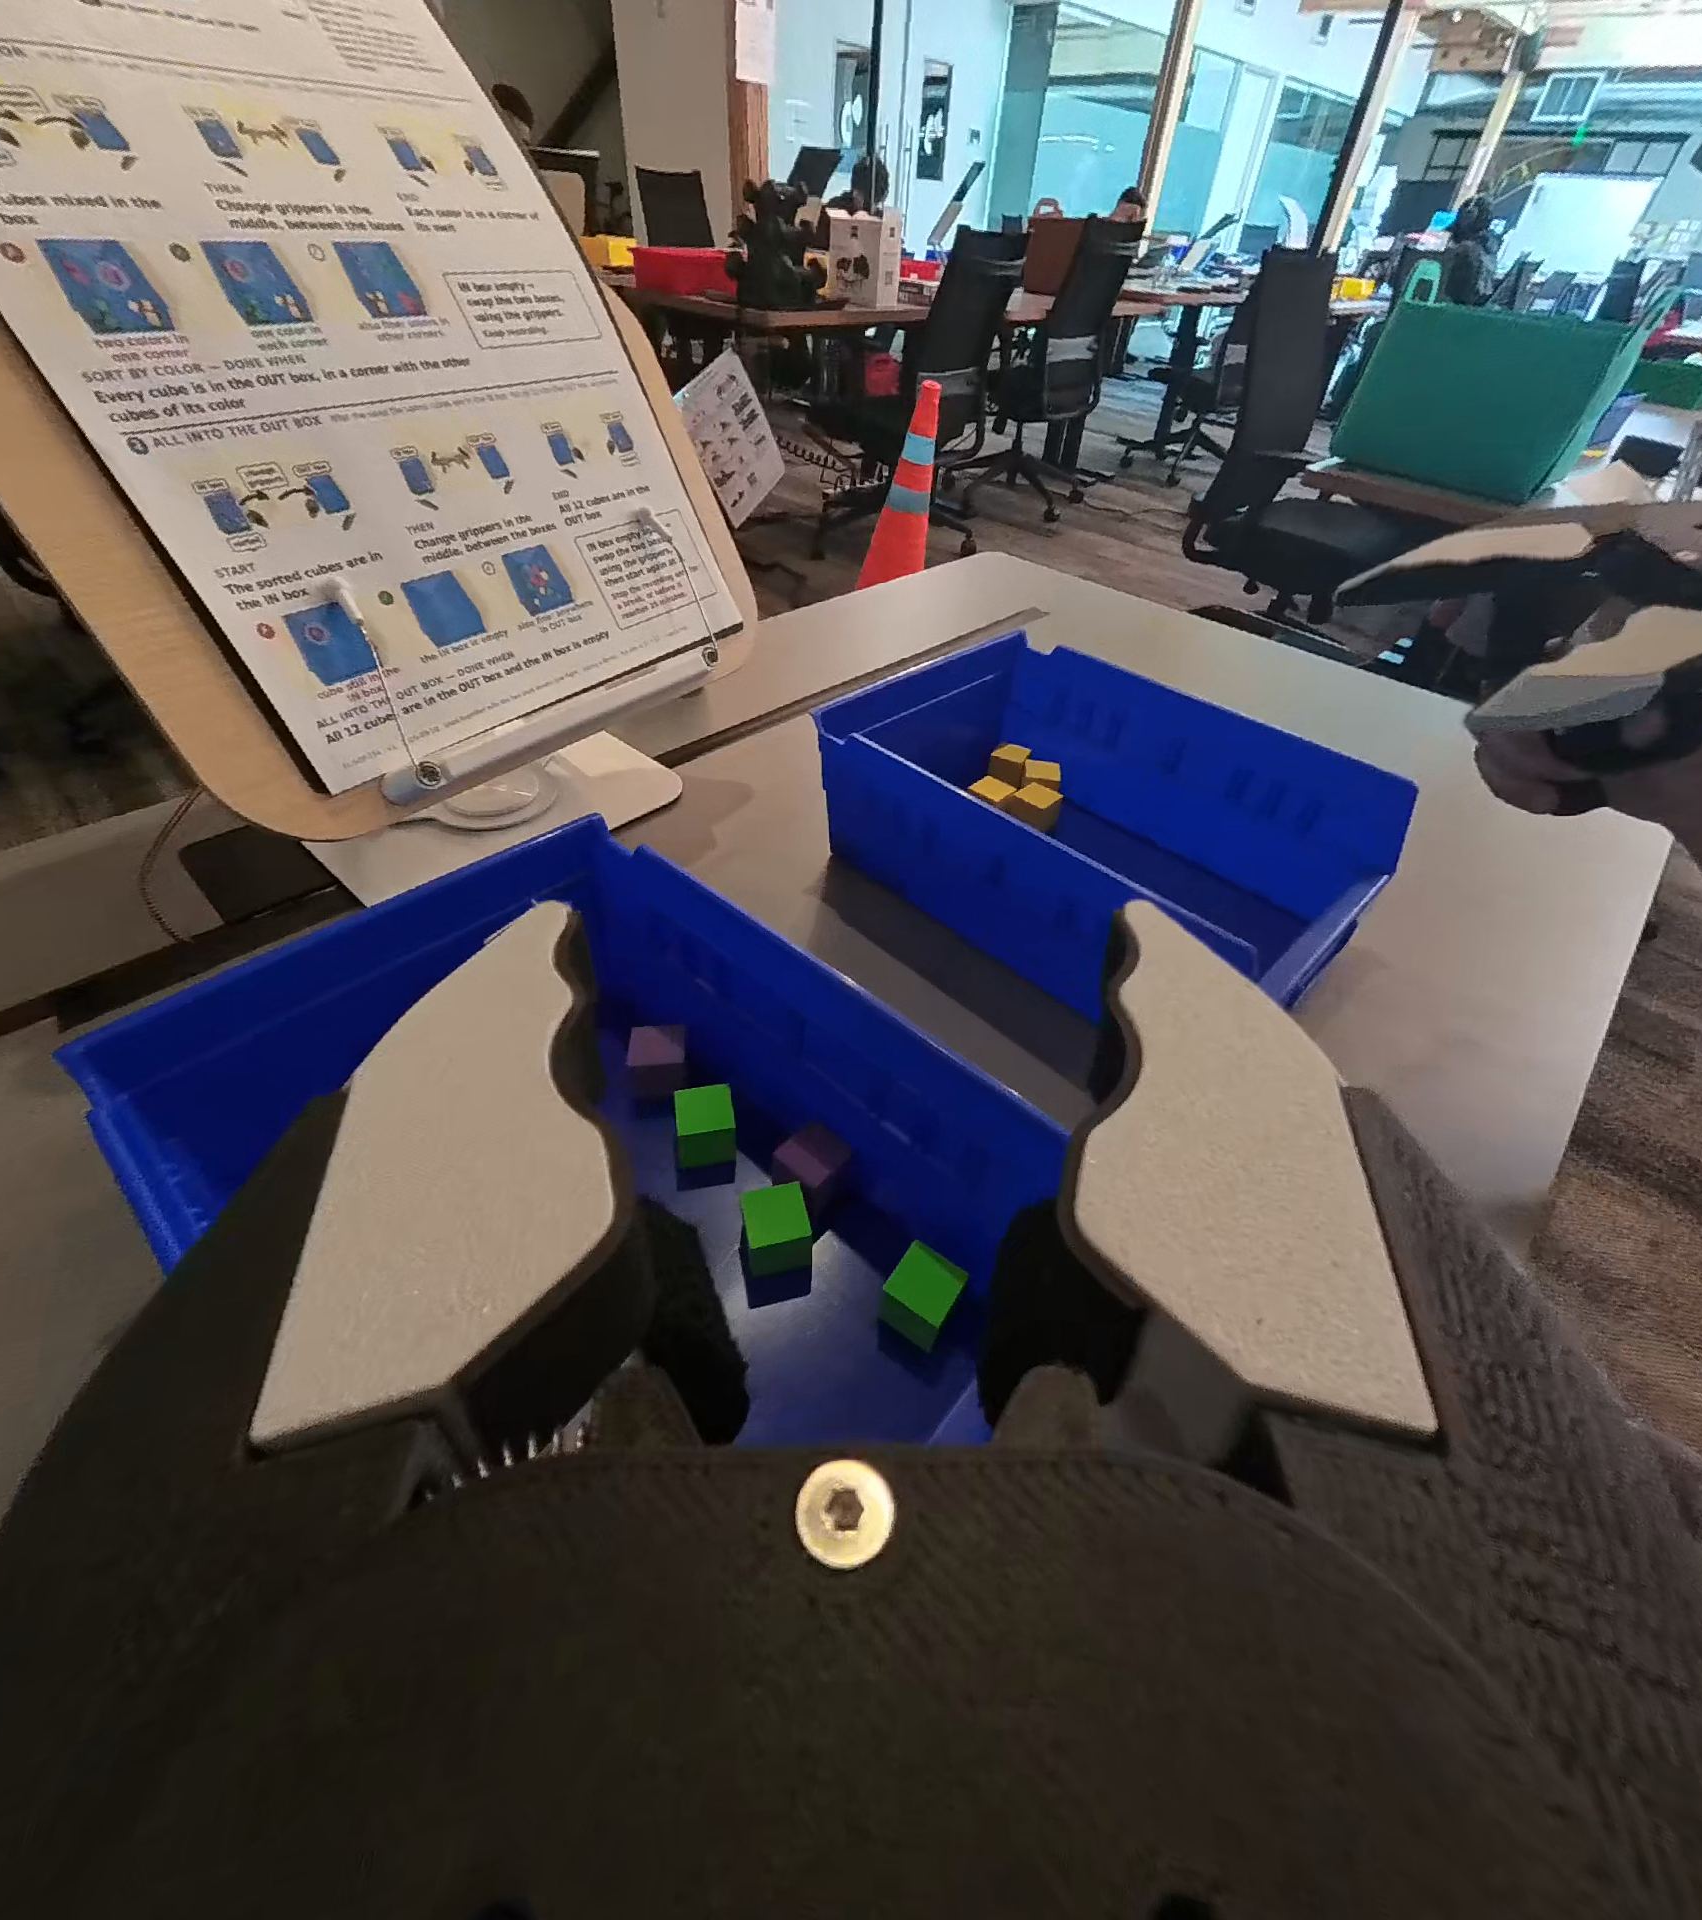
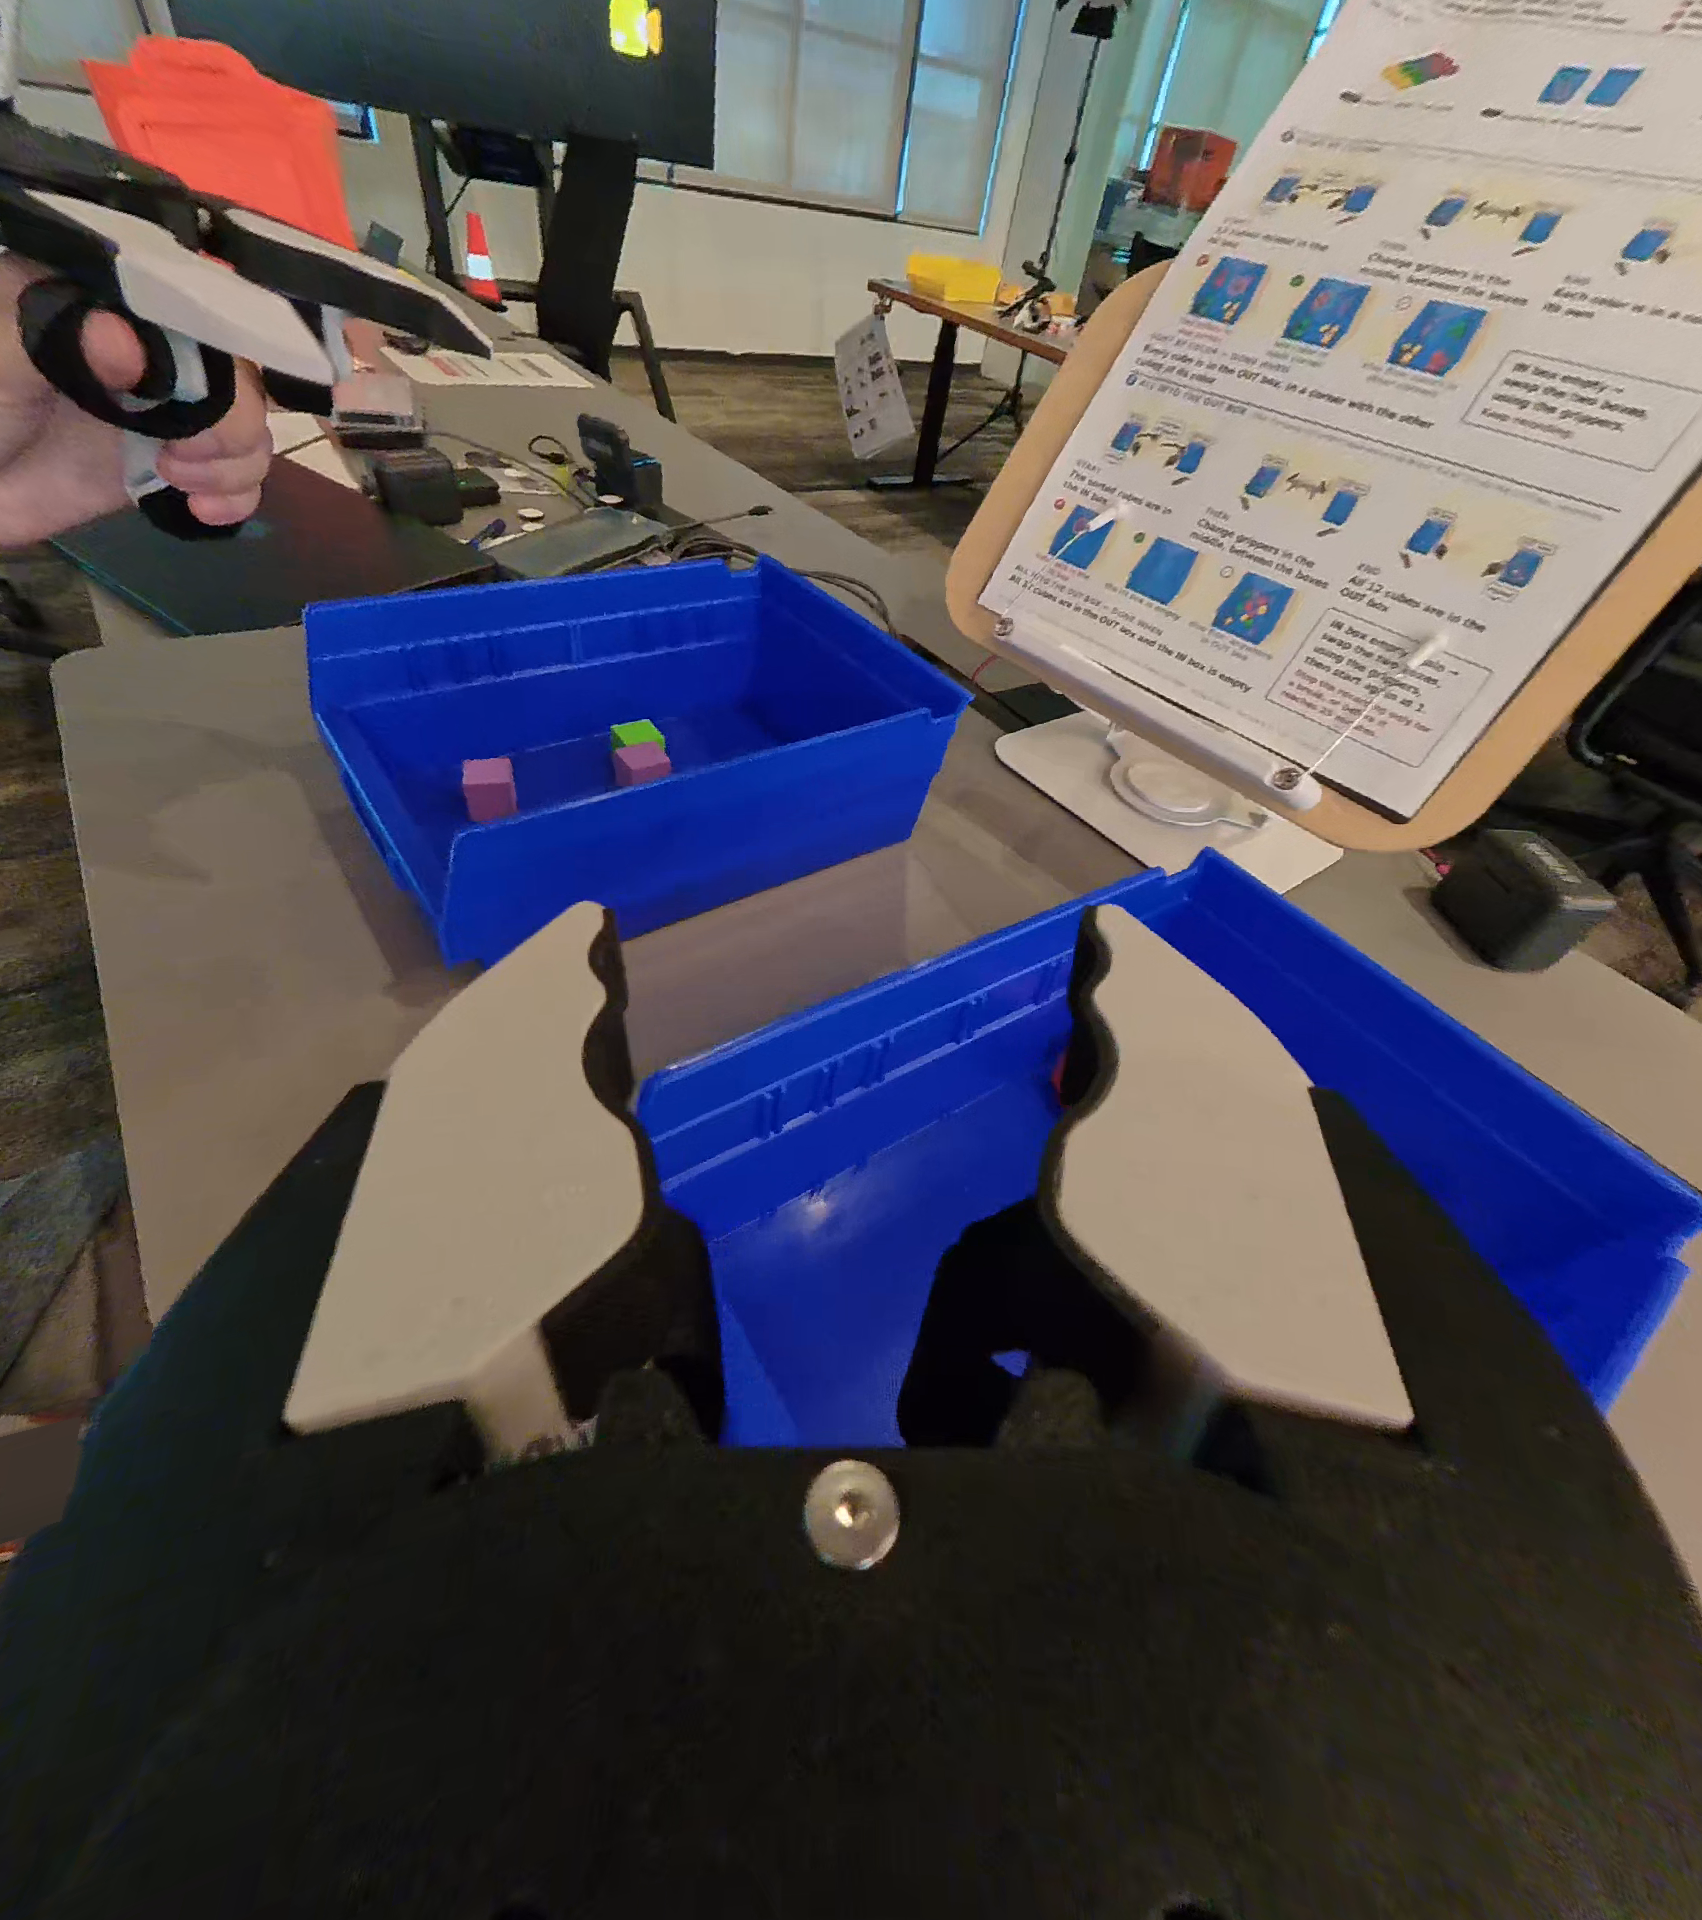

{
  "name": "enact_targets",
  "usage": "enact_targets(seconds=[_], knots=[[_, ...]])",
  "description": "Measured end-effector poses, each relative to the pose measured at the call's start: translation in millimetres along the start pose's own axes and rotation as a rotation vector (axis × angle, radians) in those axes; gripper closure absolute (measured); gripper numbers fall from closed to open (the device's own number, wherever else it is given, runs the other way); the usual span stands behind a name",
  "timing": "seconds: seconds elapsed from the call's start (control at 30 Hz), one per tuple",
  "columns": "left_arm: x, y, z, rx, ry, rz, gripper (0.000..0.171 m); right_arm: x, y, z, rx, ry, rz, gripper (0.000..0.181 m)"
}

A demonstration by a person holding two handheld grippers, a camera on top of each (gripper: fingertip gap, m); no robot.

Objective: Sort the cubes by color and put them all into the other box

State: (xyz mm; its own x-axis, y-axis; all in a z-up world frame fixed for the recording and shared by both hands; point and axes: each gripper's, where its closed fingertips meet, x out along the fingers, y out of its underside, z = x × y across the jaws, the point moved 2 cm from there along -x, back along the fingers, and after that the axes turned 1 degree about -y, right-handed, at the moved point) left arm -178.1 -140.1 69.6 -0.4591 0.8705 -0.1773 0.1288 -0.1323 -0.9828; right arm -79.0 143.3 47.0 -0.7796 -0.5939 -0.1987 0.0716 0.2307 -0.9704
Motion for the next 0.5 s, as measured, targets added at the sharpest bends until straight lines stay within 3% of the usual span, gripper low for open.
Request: enact_targets(seconds=[0.2, 0.27, 0.33, 0.5], knots=[[2, 4, 0, 0.032, -0.009, 0.049, 0.082, 6, 3, 6, -0.003, -0.032, 0.021, 0.087], [2, 8, -2, -0.015, 0.015, 0.097, 0.093, 5, 3, 6, -0.007, -0.031, 0.024, 0.086], [1, 13, -7, -0.104, 0.097, 0.155, 0.104, 4, 2, 4, -0.013, -0.019, 0.023, 0.087], [0, 19, -8, -0.169, 0.197, 0.181, 0.102, -1, 2, 3, -0.044, -0.017, 0.041, 0.099]])
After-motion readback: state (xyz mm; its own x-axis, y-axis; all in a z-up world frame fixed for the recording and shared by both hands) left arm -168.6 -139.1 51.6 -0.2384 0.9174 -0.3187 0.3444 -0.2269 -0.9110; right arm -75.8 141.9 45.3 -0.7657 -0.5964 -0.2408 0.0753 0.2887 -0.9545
